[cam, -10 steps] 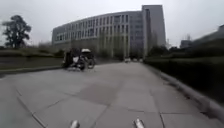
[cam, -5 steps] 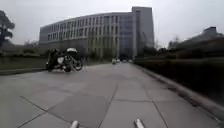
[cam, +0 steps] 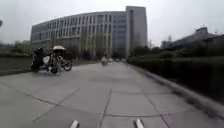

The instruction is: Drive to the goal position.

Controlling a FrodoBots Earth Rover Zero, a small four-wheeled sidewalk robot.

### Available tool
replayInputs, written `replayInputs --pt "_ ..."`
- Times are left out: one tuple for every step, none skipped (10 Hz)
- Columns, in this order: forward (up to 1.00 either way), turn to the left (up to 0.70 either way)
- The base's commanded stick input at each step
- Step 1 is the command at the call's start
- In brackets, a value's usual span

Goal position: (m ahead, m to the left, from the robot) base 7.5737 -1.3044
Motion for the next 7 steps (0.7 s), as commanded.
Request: replayInputs --pt "1.0 -0.29" --pt "1.0 -0.38" --pt "1.0 -0.38" --pt "1.0 -0.38" --pt "1.0 -0.38" --pt "1.0 -0.38" --pt "1.0 -0.38"
